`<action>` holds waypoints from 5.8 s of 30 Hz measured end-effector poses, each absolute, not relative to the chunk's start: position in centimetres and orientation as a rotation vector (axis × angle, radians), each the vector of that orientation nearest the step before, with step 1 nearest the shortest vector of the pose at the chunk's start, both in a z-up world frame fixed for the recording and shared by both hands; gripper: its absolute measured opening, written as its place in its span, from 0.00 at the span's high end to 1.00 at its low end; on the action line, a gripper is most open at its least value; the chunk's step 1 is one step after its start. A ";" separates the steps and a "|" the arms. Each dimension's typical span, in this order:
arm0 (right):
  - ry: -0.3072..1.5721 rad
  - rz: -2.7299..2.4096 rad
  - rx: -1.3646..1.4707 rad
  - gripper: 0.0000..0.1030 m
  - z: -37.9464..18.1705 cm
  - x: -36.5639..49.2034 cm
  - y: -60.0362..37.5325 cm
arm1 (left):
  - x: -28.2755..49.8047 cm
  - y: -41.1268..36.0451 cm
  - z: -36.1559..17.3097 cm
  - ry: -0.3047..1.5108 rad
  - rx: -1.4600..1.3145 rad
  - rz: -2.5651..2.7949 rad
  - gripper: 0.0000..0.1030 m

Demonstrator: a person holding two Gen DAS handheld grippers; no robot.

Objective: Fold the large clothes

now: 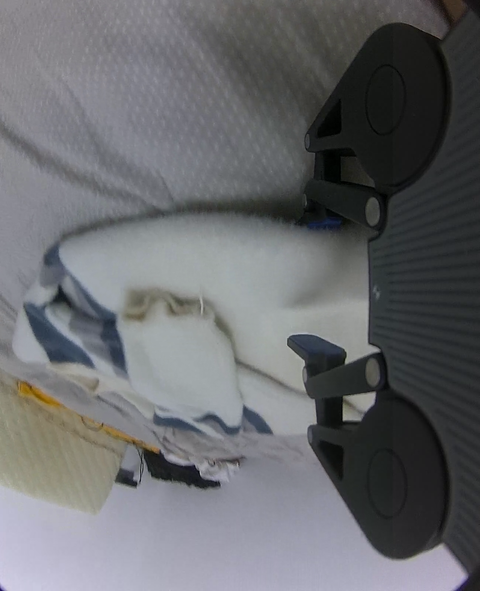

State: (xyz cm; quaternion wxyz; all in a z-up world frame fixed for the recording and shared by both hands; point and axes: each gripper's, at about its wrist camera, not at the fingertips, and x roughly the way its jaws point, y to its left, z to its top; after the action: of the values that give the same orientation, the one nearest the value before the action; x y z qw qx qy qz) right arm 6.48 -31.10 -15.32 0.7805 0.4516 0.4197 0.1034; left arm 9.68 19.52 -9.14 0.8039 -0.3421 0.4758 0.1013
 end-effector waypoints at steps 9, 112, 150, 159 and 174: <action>0.774 0.398 1.065 0.44 -13.3 6.0 -31.4 | 8.5 18.5 -9.5 1.053 -0.871 0.039 0.34; 0.682 0.193 1.044 0.87 -14.6 26.0 -38.2 | 28.8 12.6 -8.7 0.759 -0.700 -0.140 0.86; 0.676 -0.010 0.299 0.83 -10.5 17.7 -29.0 | 23.0 7.5 -7.5 0.759 -0.231 -0.075 0.34; 0.622 -0.190 0.297 0.83 -11.0 19.8 -33.3 | 25.6 8.8 -8.2 0.735 -0.182 0.008 0.35; 0.652 -0.141 0.261 0.83 -12.4 24.5 -34.6 | 28.9 12.7 -10.6 0.788 -0.318 0.077 0.34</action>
State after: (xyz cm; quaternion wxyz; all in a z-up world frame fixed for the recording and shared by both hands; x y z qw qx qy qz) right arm 24.55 -34.64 -12.36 0.9364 0.1278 0.3193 -0.0691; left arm 28.87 12.72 -10.61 0.9104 -0.1541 0.3821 0.0373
